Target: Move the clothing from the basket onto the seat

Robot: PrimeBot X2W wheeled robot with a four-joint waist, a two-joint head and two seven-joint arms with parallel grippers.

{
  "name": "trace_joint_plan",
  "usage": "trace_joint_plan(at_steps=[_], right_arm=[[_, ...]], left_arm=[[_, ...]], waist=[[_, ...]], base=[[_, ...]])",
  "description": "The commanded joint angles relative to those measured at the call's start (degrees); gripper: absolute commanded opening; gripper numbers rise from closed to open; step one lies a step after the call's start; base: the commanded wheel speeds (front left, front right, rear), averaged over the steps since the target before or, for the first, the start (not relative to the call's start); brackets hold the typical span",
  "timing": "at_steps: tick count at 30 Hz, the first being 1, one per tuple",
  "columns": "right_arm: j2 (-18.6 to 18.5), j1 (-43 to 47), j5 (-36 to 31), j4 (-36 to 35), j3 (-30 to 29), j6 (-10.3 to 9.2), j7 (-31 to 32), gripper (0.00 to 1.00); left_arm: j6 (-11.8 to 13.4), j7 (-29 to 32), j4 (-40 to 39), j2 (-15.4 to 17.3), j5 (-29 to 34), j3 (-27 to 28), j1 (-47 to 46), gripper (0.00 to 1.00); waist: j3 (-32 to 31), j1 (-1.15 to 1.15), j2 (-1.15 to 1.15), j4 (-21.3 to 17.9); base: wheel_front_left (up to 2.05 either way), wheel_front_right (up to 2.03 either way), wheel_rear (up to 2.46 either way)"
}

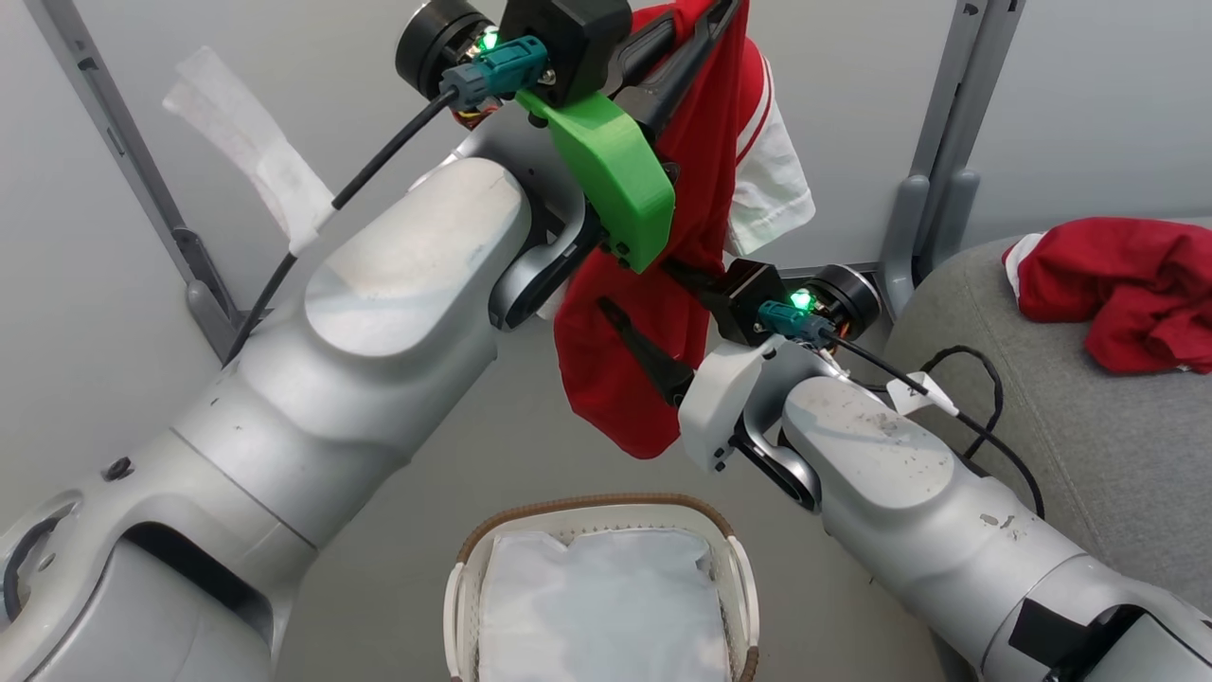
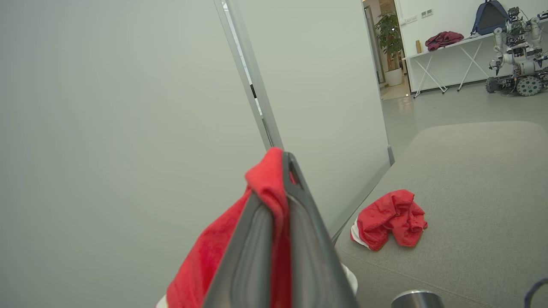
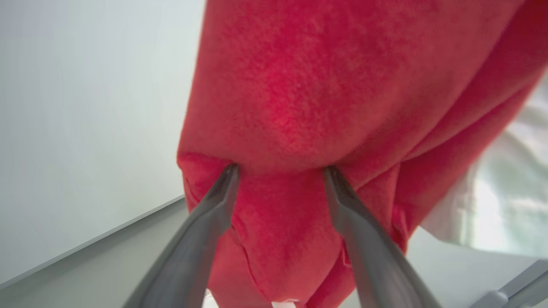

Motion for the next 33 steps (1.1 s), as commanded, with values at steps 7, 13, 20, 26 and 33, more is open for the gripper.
trace_joint_plan(at_steps=[7, 13, 20, 26, 33], right_arm=[[-0.19, -2.08, 1.68, 0.80, 0.89, -0.08, -0.27, 0.00], [-0.20, -1.59, 0.37, -0.14, -0.26, -0.08, -0.29, 0.00], [-0.20, -0.25, -1.63, -1.57, -2.41, -0.08, -0.28, 0.00], [-0.42, 1.17, -3.41, -3.89, -5.32, -0.08, -0.28, 0.00], [-2.12, 3.21, -5.20, -8.23, -9.78, -0.08, -0.28, 0.00]], left_arm=[[-0.11, -0.53, 0.05, 0.13, -1.39, -0.27, -0.84, 0.00], [0.23, -0.48, 1.23, 1.28, -1.75, 0.05, -0.45, 0.00], [1.04, -0.38, 4.13, 3.40, -2.52, 0.84, 0.85, 0.00], [1.39, -0.98, 7.52, 5.11, -3.87, 1.93, 2.23, 0.37], [0.89, -2.72, 10.54, 7.24, -4.74, 2.22, 4.69, 1.00]], waist=[[0.13, 0.00, 0.00, 0.96], [0.63, 0.00, 0.00, 0.38], [1.35, 0.00, 0.00, -1.61], [2.04, 0.00, 0.00, -3.76], [2.96, 0.00, 0.00, -7.35]], base=[[0.00, 0.00, 0.00], [0.00, 0.00, 0.00], [0.00, 0.00, 0.00], [0.00, 0.00, 0.00], [0.00, 0.00, 0.00]])
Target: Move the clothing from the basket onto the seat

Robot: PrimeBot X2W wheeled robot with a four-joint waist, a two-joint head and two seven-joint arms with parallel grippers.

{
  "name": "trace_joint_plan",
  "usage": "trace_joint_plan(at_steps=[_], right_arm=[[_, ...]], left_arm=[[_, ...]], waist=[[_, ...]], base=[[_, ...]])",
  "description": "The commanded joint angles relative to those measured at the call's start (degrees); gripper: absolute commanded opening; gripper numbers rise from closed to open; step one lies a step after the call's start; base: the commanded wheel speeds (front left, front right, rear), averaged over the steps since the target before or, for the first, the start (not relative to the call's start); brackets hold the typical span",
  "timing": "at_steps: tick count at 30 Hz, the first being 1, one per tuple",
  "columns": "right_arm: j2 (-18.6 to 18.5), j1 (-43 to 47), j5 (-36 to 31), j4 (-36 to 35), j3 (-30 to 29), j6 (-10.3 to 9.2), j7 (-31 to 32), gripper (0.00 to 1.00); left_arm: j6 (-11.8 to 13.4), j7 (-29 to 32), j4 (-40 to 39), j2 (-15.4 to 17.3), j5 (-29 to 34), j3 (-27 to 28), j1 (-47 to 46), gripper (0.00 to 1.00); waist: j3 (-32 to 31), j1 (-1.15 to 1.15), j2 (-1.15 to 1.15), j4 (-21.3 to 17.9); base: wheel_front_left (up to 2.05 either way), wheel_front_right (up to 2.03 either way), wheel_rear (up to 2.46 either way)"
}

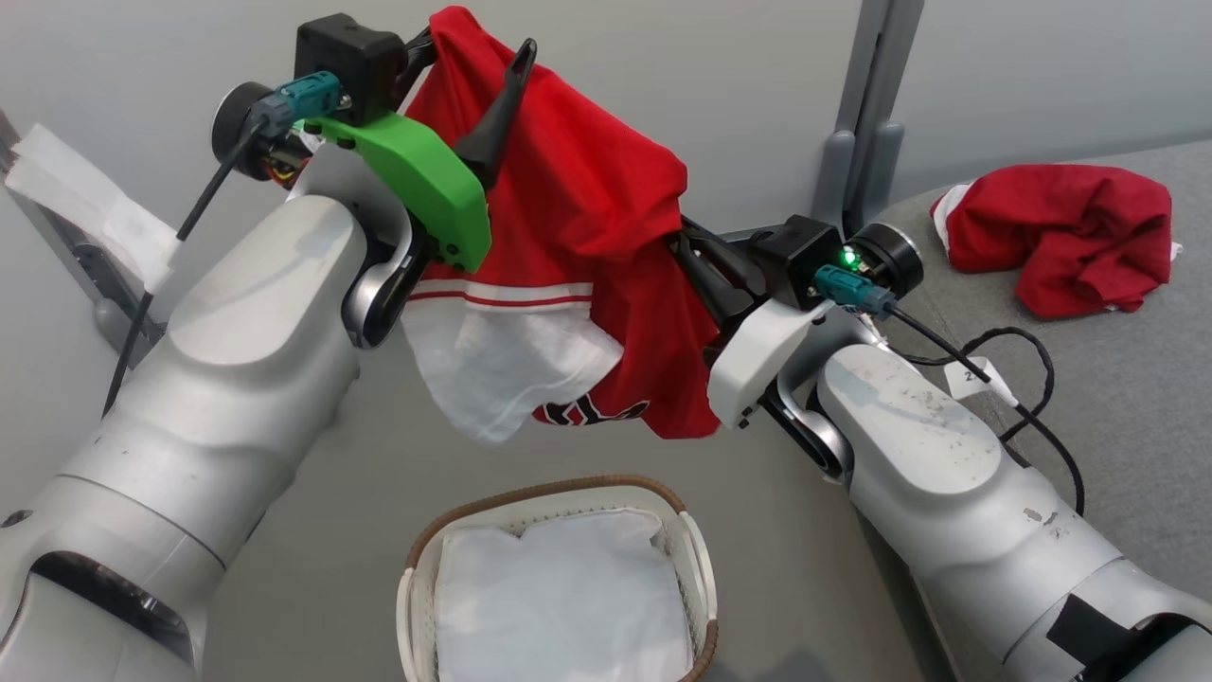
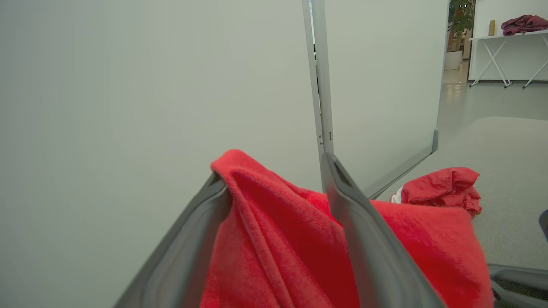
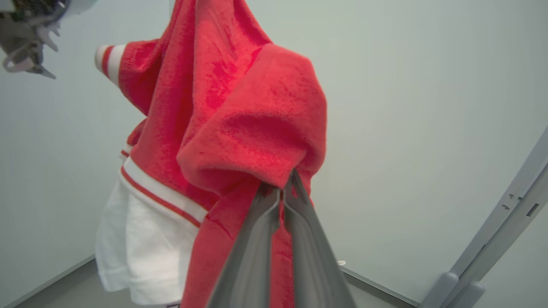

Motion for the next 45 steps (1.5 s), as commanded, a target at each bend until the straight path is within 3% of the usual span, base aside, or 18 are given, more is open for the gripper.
trace_joint_plan(at_steps=[1, 16, 26, 33, 45], right_arm=[[-0.62, 1.30, -0.51, -0.67, -0.91, -0.08, -0.27, 0.00], [-7.57, 4.35, -4.31, -4.27, -12.31, -0.08, -0.28, 0.00], [-13.53, 6.02, -6.44, -6.12, -18.40, -0.08, -0.28, 0.00], [-14.71, 6.49, -6.92, -8.25, -19.89, -0.08, 0.29, 0.00], [-16.12, 8.27, -8.15, -13.37, -22.11, -0.08, 1.80, 0.00]], left_arm=[[-0.34, -0.50, 0.10, 0.39, -0.46, -0.04, 1.11, 1.00], [-0.95, -2.68, -1.94, 1.44, -3.10, -0.64, 11.83, 1.00], [0.84, -3.47, -8.11, -0.07, 1.27, -2.26, 20.14, 1.00], [2.13, -3.44, -12.32, -1.14, 4.58, -2.49, 24.18, 1.00], [1.02, -3.25, -12.39, -2.75, 7.40, -5.36, 21.39, 1.00]], waist=[[0.65, 0.00, 0.00, -1.72], [1.99, 0.00, 0.00, -10.34], [4.09, 0.00, 0.00, -19.51], [6.66, 0.00, 0.00, -25.35], [12.93, 0.00, 0.00, -27.01]], base=[[0.00, 0.00, 0.00], [0.00, 0.00, 0.00], [0.00, 0.00, 0.00], [0.00, 0.00, 0.00], [0.00, 0.00, 0.00]])
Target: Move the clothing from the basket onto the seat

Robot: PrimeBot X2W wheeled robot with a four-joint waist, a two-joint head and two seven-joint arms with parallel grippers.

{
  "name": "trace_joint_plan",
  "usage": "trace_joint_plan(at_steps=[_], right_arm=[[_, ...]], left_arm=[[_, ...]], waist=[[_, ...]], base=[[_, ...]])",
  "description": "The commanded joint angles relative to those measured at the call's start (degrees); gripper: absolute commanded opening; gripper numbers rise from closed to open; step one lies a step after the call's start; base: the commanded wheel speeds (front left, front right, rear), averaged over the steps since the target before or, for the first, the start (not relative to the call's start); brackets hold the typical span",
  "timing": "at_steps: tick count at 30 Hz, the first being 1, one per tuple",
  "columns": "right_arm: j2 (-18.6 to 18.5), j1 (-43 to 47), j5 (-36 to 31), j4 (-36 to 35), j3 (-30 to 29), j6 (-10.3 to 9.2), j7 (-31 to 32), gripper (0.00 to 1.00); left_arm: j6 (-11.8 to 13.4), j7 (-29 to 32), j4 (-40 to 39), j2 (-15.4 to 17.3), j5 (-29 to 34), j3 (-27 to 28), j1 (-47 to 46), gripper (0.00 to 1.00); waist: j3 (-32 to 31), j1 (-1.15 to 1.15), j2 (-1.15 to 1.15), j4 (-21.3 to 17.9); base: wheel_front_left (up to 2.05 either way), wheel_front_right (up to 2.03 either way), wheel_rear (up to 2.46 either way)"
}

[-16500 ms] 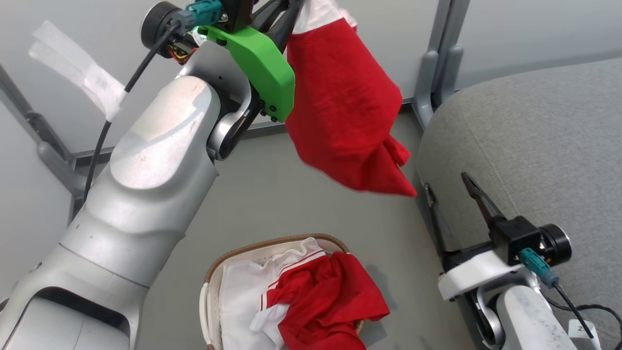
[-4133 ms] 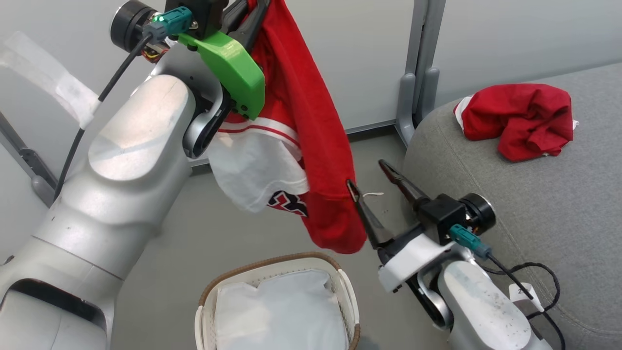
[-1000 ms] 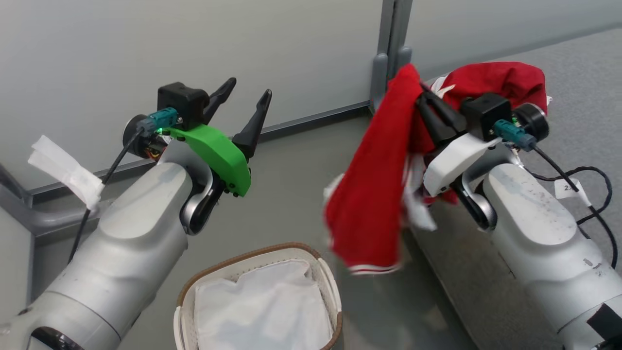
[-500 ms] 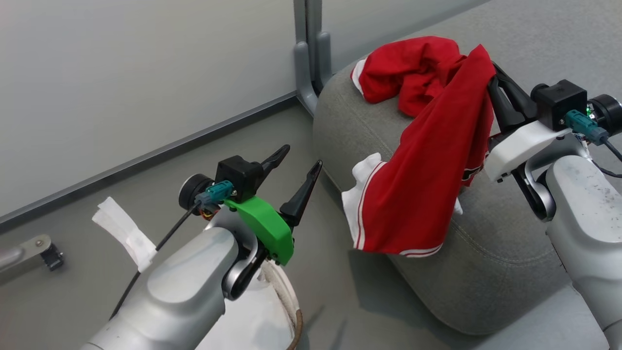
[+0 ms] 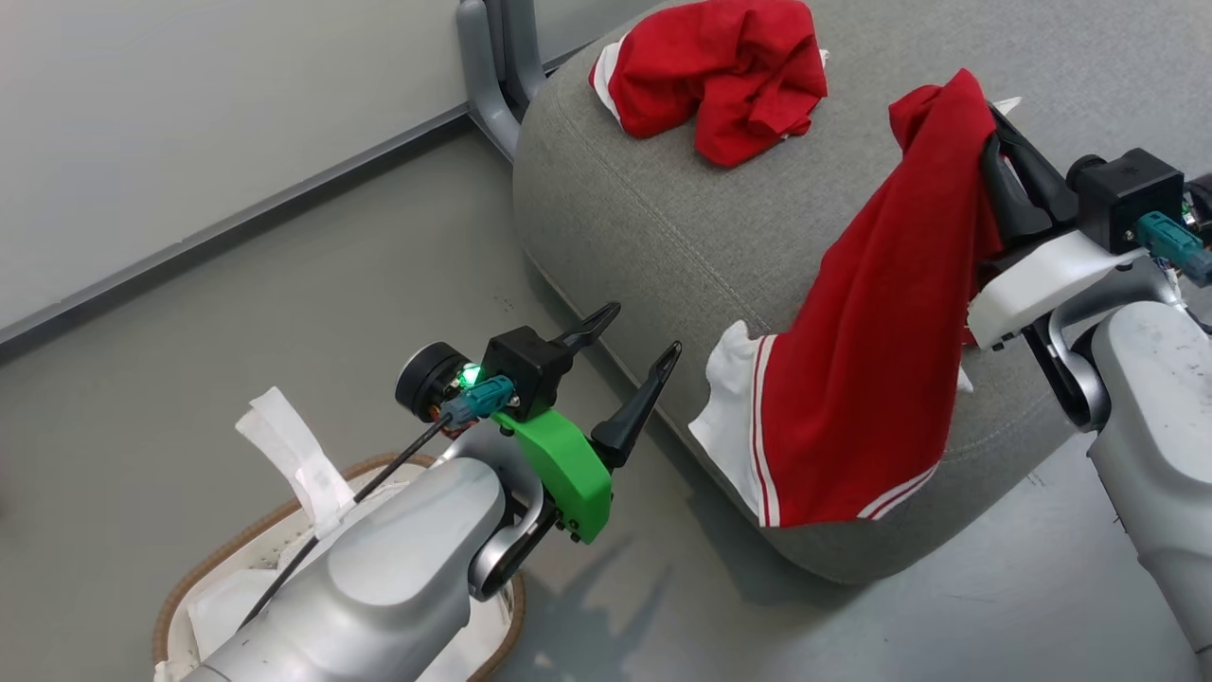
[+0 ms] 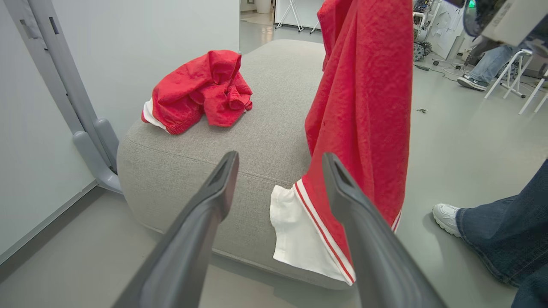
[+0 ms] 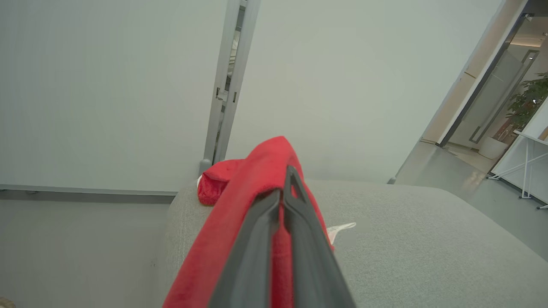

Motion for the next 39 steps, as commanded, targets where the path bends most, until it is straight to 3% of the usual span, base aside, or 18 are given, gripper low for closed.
trace_joint_plan(at_steps=[1, 6, 13, 19, 26, 32, 39], right_arm=[[-0.36, -0.68, -0.43, -0.65, 0.58, -0.08, 0.46, 0.00], [-2.28, -6.84, -0.53, -0.57, 3.47, -0.08, 2.08, 0.00], [-10.05, -19.90, 1.23, 1.00, 6.02, -0.08, 6.04, 0.00], [-17.52, -30.38, 2.13, 3.06, 5.38, -0.09, 9.87, 0.00], [-22.44, -37.21, 0.45, 10.54, 0.81, -0.09, 11.06, 0.00], [-20.87, -35.40, -1.81, 19.08, -3.63, -0.09, 7.50, 0.00], [-14.54, -31.99, -3.98, 29.21, -6.97, -0.08, 1.84, 0.00]], left_arm=[[0.04, -0.02, -0.04, 0.29, 0.64, -0.07, -0.93, 1.00], [1.90, -0.11, -1.64, 1.42, 1.54, 0.53, -1.09, 1.00], [4.44, -0.09, -6.76, 2.36, 3.88, 0.50, -2.21, 1.00], [6.79, 0.72, -12.20, 3.53, 5.90, 0.80, -4.74, 1.00], [8.82, 2.36, -19.55, 5.00, 8.39, 0.75, -7.95, 1.00], [10.34, 4.30, -24.95, 6.00, 10.23, -0.12, -9.22, 1.00], [11.36, 6.24, -28.83, 7.35, 11.15, -0.95, -9.28, 1.00]], waist=[[2.37, 0.00, 0.00, -0.90], [4.56, 0.00, 0.00, -0.43], [9.70, 0.00, 0.00, 5.28], [15.33, 0.00, 0.00, 10.28], [21.73, 0.00, 0.00, 14.96], [25.84, 0.00, 0.00, 17.39], [28.38, 0.00, 0.00, 17.91]], base=[[0.00, 0.00, 0.00], [0.00, 0.00, 0.00], [0.00, 0.00, 0.00], [0.00, 0.00, 0.00], [0.00, 0.00, 0.00], [0.00, 0.00, 0.00], [0.00, 0.00, 0.00]])
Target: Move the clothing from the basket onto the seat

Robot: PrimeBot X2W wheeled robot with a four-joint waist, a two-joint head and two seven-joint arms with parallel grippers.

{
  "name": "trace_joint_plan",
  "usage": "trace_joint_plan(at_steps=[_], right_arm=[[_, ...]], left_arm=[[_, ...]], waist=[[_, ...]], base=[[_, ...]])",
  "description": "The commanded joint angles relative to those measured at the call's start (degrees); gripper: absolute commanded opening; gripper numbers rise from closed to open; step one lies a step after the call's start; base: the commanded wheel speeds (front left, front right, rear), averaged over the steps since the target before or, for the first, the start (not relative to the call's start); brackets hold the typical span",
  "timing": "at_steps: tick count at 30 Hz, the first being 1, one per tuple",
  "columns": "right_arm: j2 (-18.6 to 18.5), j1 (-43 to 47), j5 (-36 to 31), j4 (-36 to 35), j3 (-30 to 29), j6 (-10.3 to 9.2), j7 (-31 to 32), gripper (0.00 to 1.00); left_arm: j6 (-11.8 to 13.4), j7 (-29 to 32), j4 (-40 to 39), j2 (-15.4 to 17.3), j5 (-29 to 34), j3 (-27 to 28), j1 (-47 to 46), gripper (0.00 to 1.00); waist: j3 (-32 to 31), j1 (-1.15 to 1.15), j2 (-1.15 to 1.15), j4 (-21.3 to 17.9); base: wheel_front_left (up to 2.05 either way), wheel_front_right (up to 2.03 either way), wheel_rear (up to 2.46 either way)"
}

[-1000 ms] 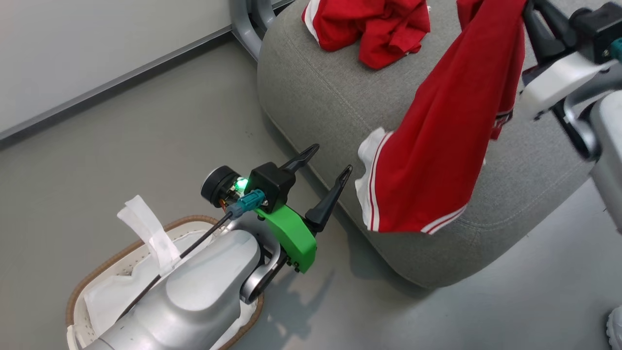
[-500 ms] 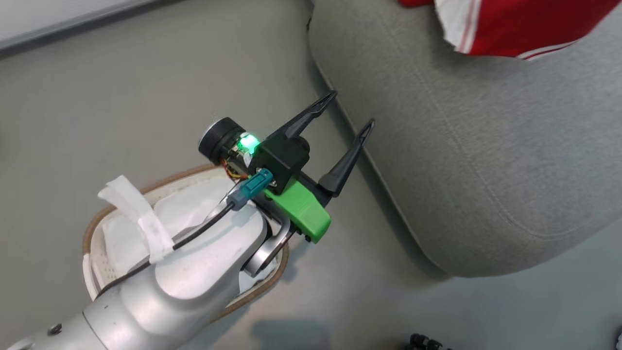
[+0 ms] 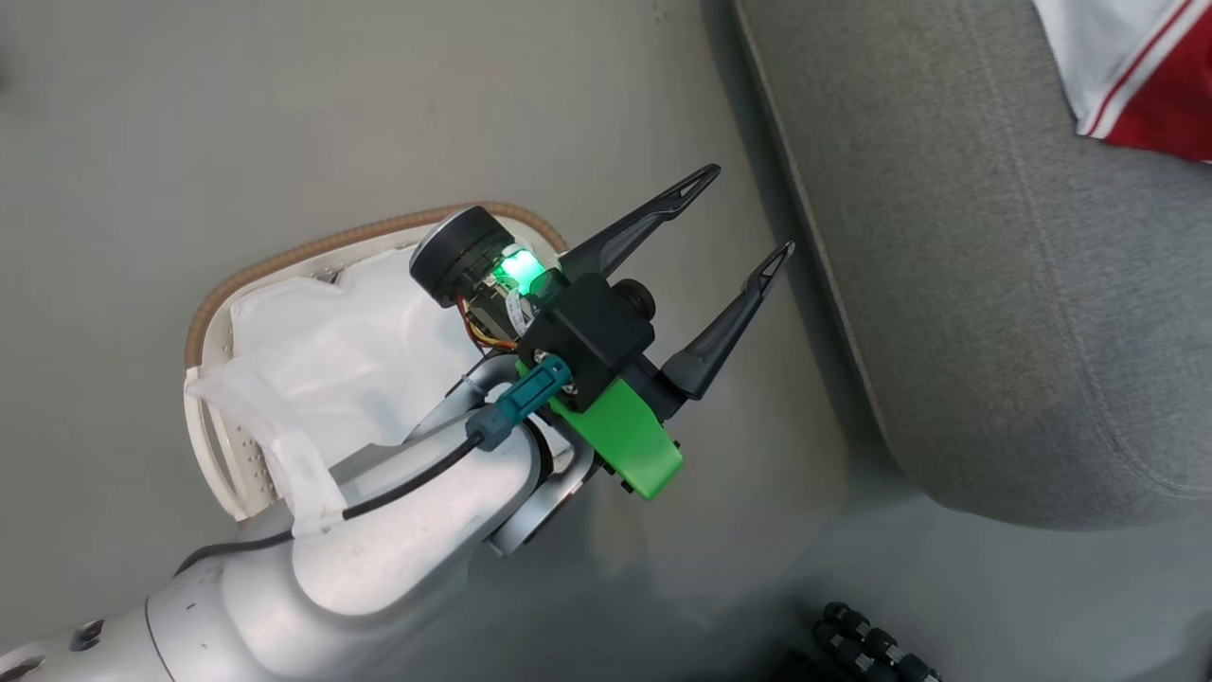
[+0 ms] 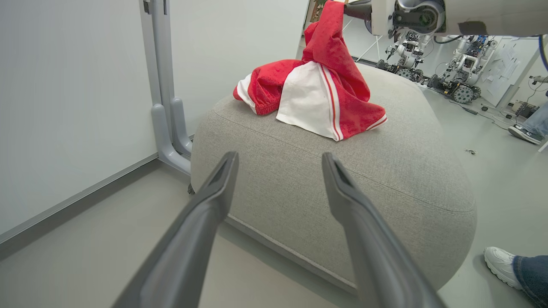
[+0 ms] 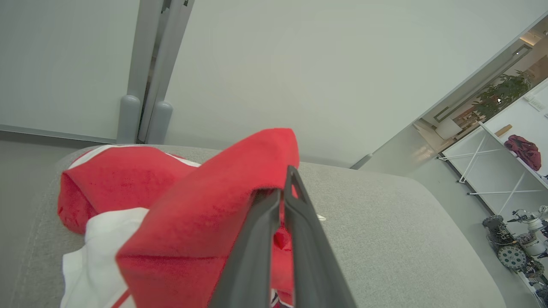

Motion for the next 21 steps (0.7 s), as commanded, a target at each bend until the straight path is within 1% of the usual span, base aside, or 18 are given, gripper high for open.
trace_joint_plan(at_steps=[1, 3, 4, 5, 6, 7, 8, 9, 14, 21], right_arm=[[0.59, 0.88, -0.62, 1.30, -0.19, -0.08, -1.08, 0.00], [1.92, 1.91, -1.20, 3.14, -0.04, -0.08, -2.02, 0.00], [2.42, 2.13, -1.29, 3.99, -0.08, -0.09, -2.26, 0.04], [2.88, 2.31, -1.55, 4.78, -0.12, -0.09, -2.56, 0.32], [3.28, 2.58, -1.69, 5.48, -0.12, -0.09, -2.76, 0.45], [3.88, 2.85, -1.64, 6.09, -0.22, -0.08, -3.03, 0.69], [4.33, 3.06, -1.62, 6.44, -0.27, -0.09, -3.21, 0.89], [4.87, 3.36, -1.62, 6.70, -0.21, -0.08, -3.42, 1.00], [6.24, 5.23, -1.37, 5.12, 0.70, -0.08, -3.85, 1.00], [5.16, 10.51, 0.27, -3.26, 2.07, -0.08, -3.93, 1.00]], left_arm=[[0.30, 0.12, -0.51, 0.75, 0.49, 0.16, -1.00, 1.00], [0.45, 0.32, -1.03, 1.02, 0.49, 0.12, -0.90, 1.00], [0.47, 0.35, -1.21, 1.22, 0.50, 0.08, -0.84, 1.00], [0.46, 0.38, -1.36, 1.45, 0.50, 0.06, -0.79, 1.00], [0.50, 0.42, -1.45, 1.61, 0.48, 0.04, -0.75, 1.00], [0.53, 0.46, -1.50, 1.76, 0.40, 0.03, -0.67, 1.00], [0.62, 0.50, -1.53, 1.86, 0.28, 0.04, -0.56, 1.00], [0.80, 0.55, -1.54, 1.98, 0.13, 0.12, -0.42, 1.00], [1.08, 0.23, -1.25, 2.54, -0.60, 0.42, 0.52, 1.00], [1.80, -0.99, -0.26, 3.11, -1.56, 1.21, 1.91, 1.00]], waist=[[2.30, -0.01, 0.00, 1.92], [2.45, -0.01, 0.00, 1.77], [2.49, -0.01, 0.00, 1.68], [2.50, -0.01, 0.00, 1.56], [2.46, -0.01, 0.00, 1.46], [2.35, -0.01, 0.00, 1.32], [2.22, -0.01, 0.00, 1.17], [2.03, -0.01, 0.00, 0.94], [0.60, -0.01, 0.00, -0.27], [-2.45, -0.01, 0.00, -1.90]], base=[[0.00, 0.00, 0.00], [0.00, 0.00, 0.00], [0.00, 0.00, 0.00], [0.00, 0.00, 0.00], [0.00, 0.00, 0.00], [0.00, 0.00, 0.00], [0.00, 0.00, 0.00], [0.00, 0.00, 0.00], [0.00, 0.00, 0.00], [0.00, 0.00, 0.00]])
